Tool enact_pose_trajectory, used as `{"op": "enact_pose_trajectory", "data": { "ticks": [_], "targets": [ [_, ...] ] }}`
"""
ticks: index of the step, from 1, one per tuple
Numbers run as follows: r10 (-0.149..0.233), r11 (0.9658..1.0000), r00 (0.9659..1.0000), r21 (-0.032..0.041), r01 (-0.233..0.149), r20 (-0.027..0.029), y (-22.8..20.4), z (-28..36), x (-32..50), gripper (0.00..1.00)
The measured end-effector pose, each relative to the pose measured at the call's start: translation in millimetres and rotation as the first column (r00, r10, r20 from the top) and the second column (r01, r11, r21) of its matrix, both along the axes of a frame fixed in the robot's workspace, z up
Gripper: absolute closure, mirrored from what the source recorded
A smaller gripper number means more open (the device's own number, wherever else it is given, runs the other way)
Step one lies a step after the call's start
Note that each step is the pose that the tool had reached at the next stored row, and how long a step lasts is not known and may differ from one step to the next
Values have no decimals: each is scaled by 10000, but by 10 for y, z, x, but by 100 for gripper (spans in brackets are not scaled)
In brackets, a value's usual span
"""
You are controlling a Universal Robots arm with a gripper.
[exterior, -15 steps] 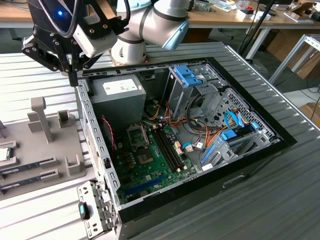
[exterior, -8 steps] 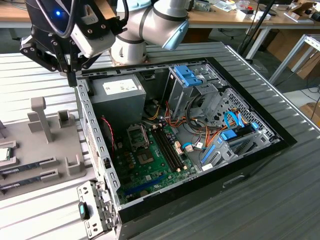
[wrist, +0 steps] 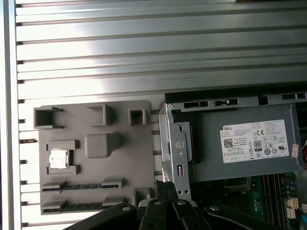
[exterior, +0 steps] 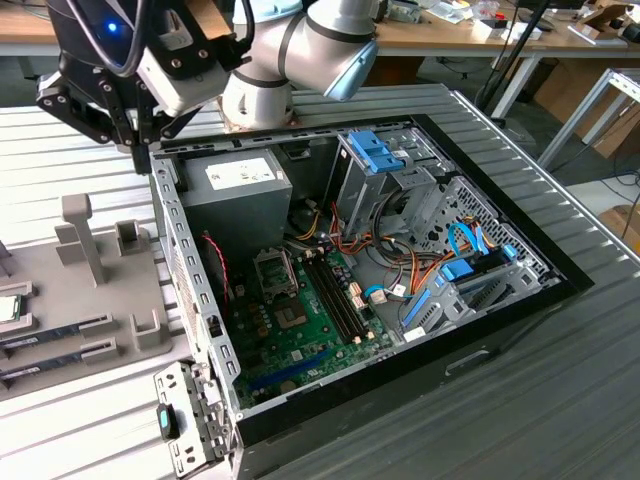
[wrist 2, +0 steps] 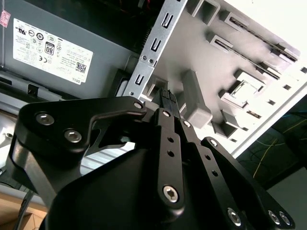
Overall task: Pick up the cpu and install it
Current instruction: 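Reach for the cpu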
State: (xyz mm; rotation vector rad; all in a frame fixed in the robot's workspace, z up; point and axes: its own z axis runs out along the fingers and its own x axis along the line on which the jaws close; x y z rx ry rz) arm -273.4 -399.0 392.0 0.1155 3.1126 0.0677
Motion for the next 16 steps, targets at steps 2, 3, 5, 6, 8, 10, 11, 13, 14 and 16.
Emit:
{"op": "enact_pose_trajectory", "data": {
  "ticks": [2,3,5,6,8,10,11,13,14,16],
  "targets": [
    [-1,10000,10000,0,1,0,0,-1,-4,89],
    [-1,10000,10000,0,1,0,0,-2,-6,89],
    [0,10000,10000,0,0,0,0,-3,-10,89],
    [0,10000,10000,0,0,0,0,-4,-12,89],
    [0,10000,10000,0,0,0,0,-5,-15,89],
    [-1,10000,10000,0,1,0,0,-6,-19,89],
    [0,10000,10000,0,0,0,0,-7,-23,89],
    [-1,10000,10000,0,1,0,0,-9,-28,89],
    [0,10000,10000,0,0,0,0,-10,-29,89],
    [0,10000,10000,0,0,0,0,-11,-33,89]
  ]
}}
